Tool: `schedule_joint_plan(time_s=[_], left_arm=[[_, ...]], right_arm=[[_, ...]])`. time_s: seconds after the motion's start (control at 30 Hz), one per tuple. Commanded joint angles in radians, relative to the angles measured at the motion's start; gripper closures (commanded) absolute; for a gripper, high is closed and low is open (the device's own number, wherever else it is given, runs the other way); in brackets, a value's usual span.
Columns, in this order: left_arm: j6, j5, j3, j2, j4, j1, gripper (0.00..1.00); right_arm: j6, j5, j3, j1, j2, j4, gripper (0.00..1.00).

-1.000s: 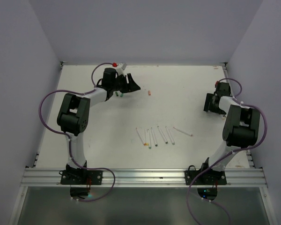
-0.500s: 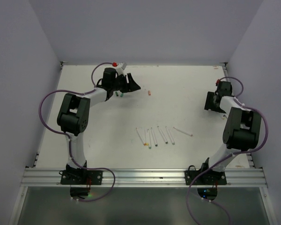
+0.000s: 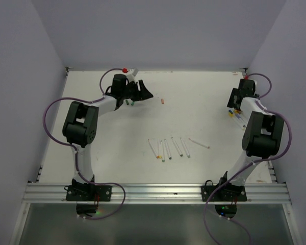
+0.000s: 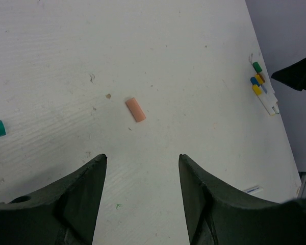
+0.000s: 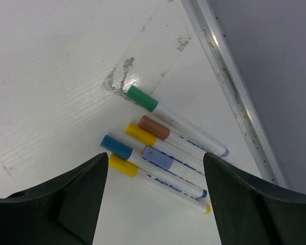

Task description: Open the pen caps

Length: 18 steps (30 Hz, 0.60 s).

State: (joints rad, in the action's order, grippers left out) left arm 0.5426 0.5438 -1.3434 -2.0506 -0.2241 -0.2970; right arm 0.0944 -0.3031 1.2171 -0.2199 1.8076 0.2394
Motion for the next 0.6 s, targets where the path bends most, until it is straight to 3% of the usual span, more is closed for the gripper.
schedule_joint_plan(time_s=[0.0,0.23,0.57], left_arm=[[0.013,0.015,-0.017,-0.02,-0.057,-0.001,0.38],[0.019,0.021,-0.014,-0.029,-0.067,-0.001,0.38],[0.02,0.027,-0.011,-0.022,-0.073,-0.002,0.38]], right_arm=[[0.085,-0.167,0.047,-0.007,0.05,-0.025,0.2],[0.117,-0.297,0.098,-0.044,0.136,-0.008,0.16],[0.113,-0.16,0.056,-0.079,0.091,-0.069,0.18]])
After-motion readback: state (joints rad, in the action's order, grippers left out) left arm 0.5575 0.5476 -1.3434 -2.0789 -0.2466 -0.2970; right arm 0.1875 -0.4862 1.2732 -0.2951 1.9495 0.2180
